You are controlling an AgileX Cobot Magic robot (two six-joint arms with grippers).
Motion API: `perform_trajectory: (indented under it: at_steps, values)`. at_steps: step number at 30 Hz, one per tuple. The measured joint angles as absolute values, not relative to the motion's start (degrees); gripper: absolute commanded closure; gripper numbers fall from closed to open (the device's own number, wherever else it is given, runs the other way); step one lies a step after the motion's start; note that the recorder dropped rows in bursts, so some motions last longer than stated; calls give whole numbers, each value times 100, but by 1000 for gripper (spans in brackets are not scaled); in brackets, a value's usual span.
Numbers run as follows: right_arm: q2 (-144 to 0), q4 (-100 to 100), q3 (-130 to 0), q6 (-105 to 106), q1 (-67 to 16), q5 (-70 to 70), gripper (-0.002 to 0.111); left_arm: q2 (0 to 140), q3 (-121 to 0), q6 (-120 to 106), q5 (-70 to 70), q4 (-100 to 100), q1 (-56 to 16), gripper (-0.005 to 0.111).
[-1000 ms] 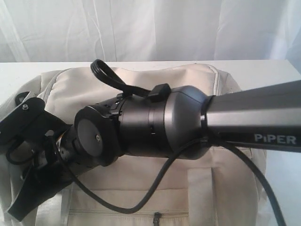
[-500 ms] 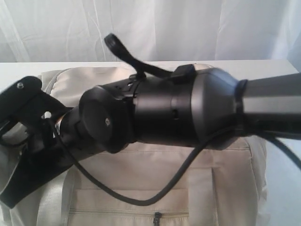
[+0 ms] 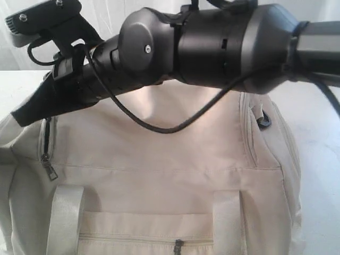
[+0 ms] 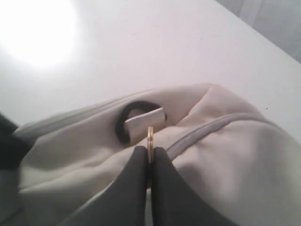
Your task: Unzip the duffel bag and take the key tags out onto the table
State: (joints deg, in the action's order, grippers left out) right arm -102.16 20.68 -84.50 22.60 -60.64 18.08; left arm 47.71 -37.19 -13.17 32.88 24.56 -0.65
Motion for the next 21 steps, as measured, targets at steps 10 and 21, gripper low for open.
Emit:
perform_trajectory:
  at_steps: [10,21]
  values:
    - [-11675,2023,-10226,2260,-5460,1447,108,4771,-3711,-1510,3381,2439,-432,106]
    - [-12109,2020,-10664,2204,-4664,1724,108,4458,-3711,-1431,3357,2319,-446,106]
